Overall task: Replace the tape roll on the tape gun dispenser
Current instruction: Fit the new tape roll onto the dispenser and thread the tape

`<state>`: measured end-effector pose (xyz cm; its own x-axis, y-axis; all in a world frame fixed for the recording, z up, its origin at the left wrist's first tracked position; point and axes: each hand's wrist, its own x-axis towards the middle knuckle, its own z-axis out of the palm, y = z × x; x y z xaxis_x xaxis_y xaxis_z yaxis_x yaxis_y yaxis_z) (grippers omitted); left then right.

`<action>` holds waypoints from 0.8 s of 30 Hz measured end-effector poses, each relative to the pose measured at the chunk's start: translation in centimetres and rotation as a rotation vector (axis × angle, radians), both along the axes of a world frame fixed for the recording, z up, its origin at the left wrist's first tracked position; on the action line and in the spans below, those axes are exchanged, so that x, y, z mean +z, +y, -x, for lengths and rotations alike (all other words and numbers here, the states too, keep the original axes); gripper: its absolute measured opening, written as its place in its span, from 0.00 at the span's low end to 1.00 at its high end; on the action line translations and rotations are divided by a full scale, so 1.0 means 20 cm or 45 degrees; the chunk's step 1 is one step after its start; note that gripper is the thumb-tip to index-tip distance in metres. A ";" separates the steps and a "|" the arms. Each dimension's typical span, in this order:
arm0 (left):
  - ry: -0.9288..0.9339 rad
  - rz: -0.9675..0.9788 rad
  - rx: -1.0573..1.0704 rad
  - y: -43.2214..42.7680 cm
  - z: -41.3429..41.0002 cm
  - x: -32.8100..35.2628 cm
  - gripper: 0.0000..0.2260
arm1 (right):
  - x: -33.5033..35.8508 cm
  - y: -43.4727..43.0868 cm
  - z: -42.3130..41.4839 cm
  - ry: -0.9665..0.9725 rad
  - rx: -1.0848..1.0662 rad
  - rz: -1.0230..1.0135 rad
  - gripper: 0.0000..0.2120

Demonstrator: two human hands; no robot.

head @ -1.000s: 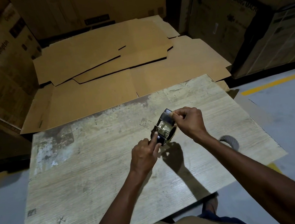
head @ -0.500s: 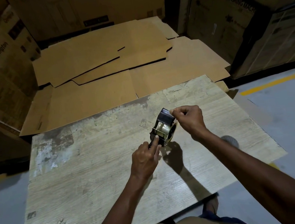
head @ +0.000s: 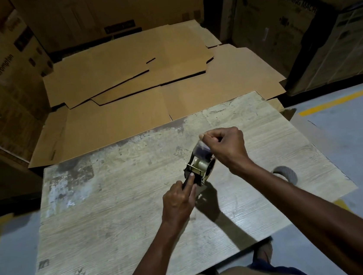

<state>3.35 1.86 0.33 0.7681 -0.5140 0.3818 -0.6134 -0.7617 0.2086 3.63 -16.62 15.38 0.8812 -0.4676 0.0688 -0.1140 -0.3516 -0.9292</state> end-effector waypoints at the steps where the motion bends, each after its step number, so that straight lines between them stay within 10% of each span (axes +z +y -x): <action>1: 0.020 -0.001 0.012 0.00 0.00 -0.01 0.21 | -0.01 -0.03 -0.03 0.032 -0.015 -0.045 0.15; 24: 0.281 0.171 0.153 0.15 0.09 -0.05 0.22 | -0.37 -0.29 -0.17 0.689 0.099 -0.584 0.07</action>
<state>1.60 4.84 -0.57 0.8927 -0.3703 0.2569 -0.4488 -0.7827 0.4312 7.07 -22.39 8.03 0.7679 -0.2791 -0.5766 -0.5918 0.0354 -0.8053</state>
